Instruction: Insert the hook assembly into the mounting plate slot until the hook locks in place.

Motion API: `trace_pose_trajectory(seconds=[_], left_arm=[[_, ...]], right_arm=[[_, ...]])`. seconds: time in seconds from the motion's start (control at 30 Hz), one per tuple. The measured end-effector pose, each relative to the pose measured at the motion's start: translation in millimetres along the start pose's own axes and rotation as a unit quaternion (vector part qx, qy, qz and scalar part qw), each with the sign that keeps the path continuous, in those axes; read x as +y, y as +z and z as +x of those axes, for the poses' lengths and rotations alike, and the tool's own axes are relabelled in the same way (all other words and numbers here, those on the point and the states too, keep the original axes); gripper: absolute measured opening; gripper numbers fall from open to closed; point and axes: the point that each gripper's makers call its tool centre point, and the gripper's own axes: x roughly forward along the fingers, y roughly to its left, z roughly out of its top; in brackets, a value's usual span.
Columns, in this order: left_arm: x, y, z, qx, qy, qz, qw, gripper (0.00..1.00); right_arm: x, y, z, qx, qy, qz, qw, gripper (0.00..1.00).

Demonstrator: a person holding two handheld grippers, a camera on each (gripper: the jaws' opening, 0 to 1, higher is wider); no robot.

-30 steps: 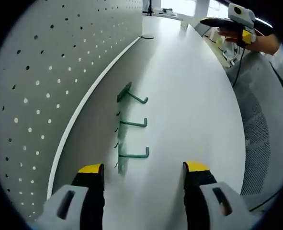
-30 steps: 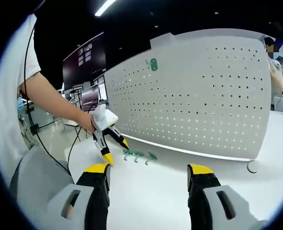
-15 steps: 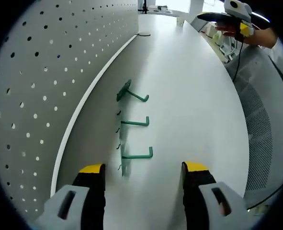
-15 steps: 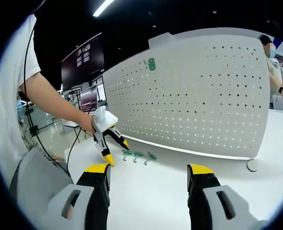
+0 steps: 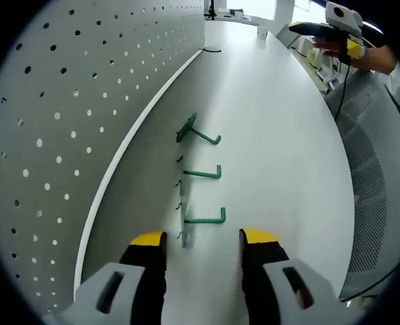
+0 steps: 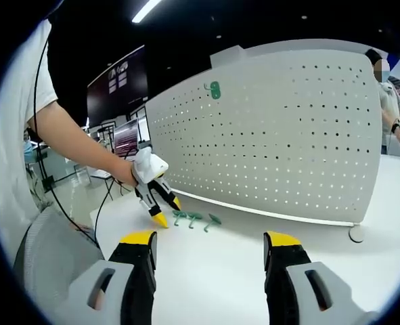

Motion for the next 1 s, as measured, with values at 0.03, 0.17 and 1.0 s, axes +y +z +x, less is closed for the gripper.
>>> trace_pose_trajectory(seconds=[0.03, 0.17, 1.0], left_arm=[[1.3, 0.0, -0.1, -0.001, 0.002, -0.002, 1.0, 0.41], [4.2, 1.3, -0.2, -0.001, 0.009, -0.015, 0.9999, 0.38], [14.5, 2.4, -0.9, -0.001, 0.042, -0.049, 0.9979, 0.13]], right_arm=[[-0.3, -0.3, -0.1, 0.001, 0.0, 0.0, 1.0, 0.61], [-1.7, -1.7, -0.3, 0.005, -0.003, 0.0, 1.0, 0.6], [-1.9, -1.0, -1.4, 0.004, -0.002, 0.002, 1.0, 0.57]])
